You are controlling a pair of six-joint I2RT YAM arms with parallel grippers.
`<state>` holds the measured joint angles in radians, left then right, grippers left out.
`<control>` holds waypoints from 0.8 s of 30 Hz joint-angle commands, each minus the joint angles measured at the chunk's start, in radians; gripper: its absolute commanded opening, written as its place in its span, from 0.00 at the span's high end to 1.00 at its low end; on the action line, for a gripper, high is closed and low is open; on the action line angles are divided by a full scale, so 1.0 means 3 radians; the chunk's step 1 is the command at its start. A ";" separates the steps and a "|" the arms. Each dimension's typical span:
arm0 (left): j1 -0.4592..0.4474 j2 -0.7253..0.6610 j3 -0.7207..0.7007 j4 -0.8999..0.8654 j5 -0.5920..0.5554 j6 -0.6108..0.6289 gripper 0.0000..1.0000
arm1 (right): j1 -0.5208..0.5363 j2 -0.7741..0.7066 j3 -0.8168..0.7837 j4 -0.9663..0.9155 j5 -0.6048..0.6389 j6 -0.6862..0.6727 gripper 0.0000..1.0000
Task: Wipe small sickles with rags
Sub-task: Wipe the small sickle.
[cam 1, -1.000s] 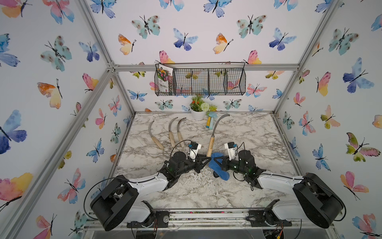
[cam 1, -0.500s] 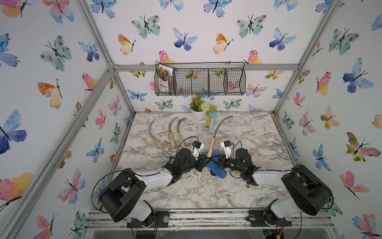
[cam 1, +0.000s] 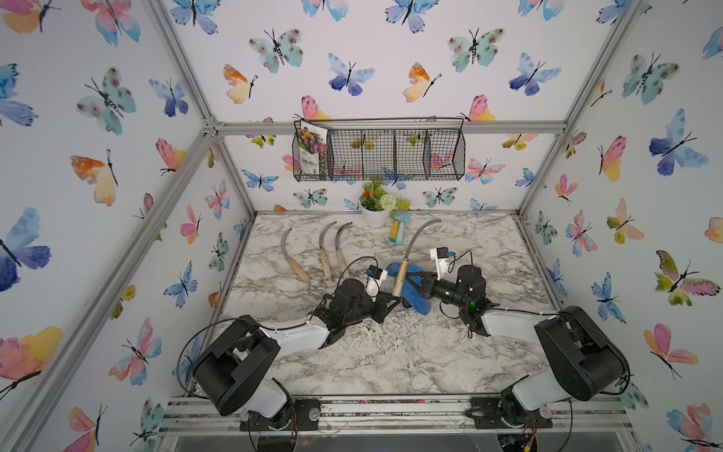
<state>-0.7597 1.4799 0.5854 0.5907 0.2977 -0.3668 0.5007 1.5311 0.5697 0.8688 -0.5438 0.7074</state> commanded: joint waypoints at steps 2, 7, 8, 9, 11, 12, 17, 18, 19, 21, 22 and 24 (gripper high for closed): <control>-0.0005 0.0014 0.0057 -0.0026 0.0005 0.0021 1.00 | -0.0051 0.0030 0.0246 0.0107 -0.0212 0.0059 0.98; -0.0008 -0.0005 0.0048 -0.0026 -0.0005 0.0026 1.00 | -0.0104 0.0031 0.0408 -0.0095 -0.0185 -0.0013 0.98; -0.0009 -0.0008 0.0054 -0.0032 -0.0009 0.0031 1.00 | -0.0104 0.0049 0.0421 -0.0138 -0.0237 -0.0020 0.98; -0.0007 -0.0002 0.0059 -0.0038 -0.0021 0.0034 1.00 | -0.0104 0.0074 0.0423 -0.0156 -0.0258 -0.0020 0.98; -0.0009 0.0001 0.0065 -0.0049 -0.0049 0.0037 1.00 | -0.0097 0.0135 0.0322 -0.0013 -0.0314 0.0057 0.98; -0.0009 0.0006 0.0068 -0.0055 -0.0065 0.0039 1.00 | -0.0098 0.0159 0.0267 0.0038 -0.0318 0.0091 0.98; -0.0009 -0.0010 0.0065 -0.0070 -0.0172 0.0044 1.00 | 0.0028 0.0229 -0.0117 0.0343 -0.0287 0.0199 0.98; -0.0009 -0.0010 0.0063 -0.0077 -0.0186 0.0049 1.00 | 0.0075 0.0233 -0.0174 0.0396 -0.0275 0.0206 0.98; -0.0007 -0.0007 0.0068 -0.0087 -0.0199 0.0056 1.00 | 0.0113 0.0235 -0.0225 0.0434 -0.0266 0.0221 0.98; -0.0009 -0.0004 0.0074 -0.0097 -0.0222 0.0063 1.00 | 0.0197 0.0225 -0.0318 0.0534 -0.0239 0.0249 0.98; -0.0007 0.0002 0.0074 -0.0100 -0.0233 0.0062 1.00 | 0.0231 0.0220 -0.0347 0.0562 -0.0233 0.0255 0.98; -0.0009 0.0015 0.0079 -0.0105 -0.0253 0.0069 1.00 | 0.0290 0.0202 -0.0379 0.0570 -0.0213 0.0255 0.98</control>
<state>-0.7597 1.4807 0.5911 0.5575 0.2508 -0.3630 0.5694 1.6001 0.4633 0.9516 -0.5941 0.7704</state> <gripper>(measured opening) 0.187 0.086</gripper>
